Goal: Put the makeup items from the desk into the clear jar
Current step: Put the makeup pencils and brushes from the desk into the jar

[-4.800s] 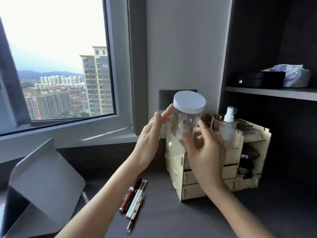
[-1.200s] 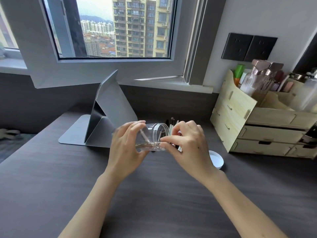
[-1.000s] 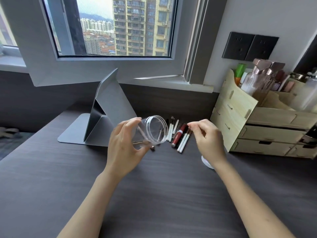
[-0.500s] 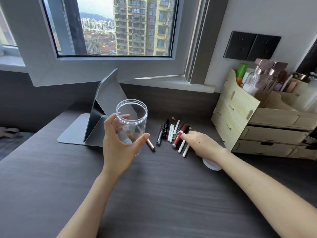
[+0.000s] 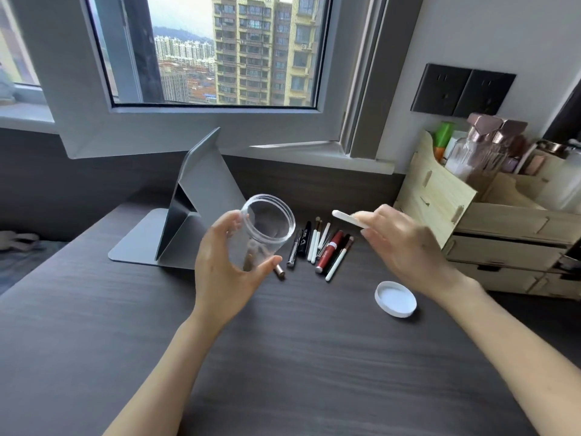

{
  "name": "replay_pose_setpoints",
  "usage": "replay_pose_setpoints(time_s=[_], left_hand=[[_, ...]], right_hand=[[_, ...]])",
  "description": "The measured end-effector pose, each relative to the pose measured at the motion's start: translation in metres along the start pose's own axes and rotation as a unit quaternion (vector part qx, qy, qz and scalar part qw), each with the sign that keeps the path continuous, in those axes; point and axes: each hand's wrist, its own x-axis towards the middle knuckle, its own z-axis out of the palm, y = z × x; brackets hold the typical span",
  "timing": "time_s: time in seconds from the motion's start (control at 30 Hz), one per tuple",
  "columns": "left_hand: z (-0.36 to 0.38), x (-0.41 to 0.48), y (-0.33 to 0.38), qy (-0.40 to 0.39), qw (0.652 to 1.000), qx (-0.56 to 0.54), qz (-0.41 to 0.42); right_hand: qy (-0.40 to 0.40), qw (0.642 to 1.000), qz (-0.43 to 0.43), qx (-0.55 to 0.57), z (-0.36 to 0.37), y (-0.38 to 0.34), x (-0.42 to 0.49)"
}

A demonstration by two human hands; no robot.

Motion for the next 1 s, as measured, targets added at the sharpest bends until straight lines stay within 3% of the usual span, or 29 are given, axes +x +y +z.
replay_pose_setpoints(time_s=[0.27, 0.37, 0.43, 0.53, 0.63, 0.7, 0.77, 0.87, 1.0], left_hand=[[0.006, -0.005, 0.003, -0.077, 0.984, 0.090, 0.135], [0.005, -0.005, 0.005, -0.079, 0.985, 0.094, 0.121], [0.004, -0.004, 0.007, -0.069, 0.991, 0.080, 0.088], [0.003, -0.005, 0.008, -0.057, 0.995, 0.063, 0.052], [0.003, -0.004, 0.008, -0.043, 0.998, 0.044, 0.021], [0.002, -0.002, 0.007, -0.031, 0.999, 0.023, -0.006], [0.001, -0.001, 0.006, -0.018, 1.000, 0.000, -0.018], [0.000, 0.000, 0.005, -0.004, 0.999, -0.021, -0.036], [0.000, 0.000, 0.001, -0.002, 0.999, -0.022, -0.045]], right_hand=[[-0.079, 0.986, -0.087, -0.117, -0.023, -0.067, 0.023], [-0.146, 0.978, -0.142, -0.037, -0.016, -0.075, 0.025], [-0.150, 0.976, -0.154, 0.022, -0.013, -0.077, 0.030], [-0.091, 0.970, -0.065, 0.215, -0.015, -0.072, 0.037], [0.004, 0.902, 0.134, 0.411, -0.008, -0.057, 0.042], [0.037, 0.918, 0.212, 0.333, 0.020, -0.030, 0.041], [-0.063, 0.962, 0.213, 0.160, 0.056, -0.001, 0.033], [-0.248, 0.961, 0.120, 0.019, 0.097, 0.024, 0.018], [-0.313, 0.948, -0.004, -0.062, 0.105, 0.031, 0.022]])
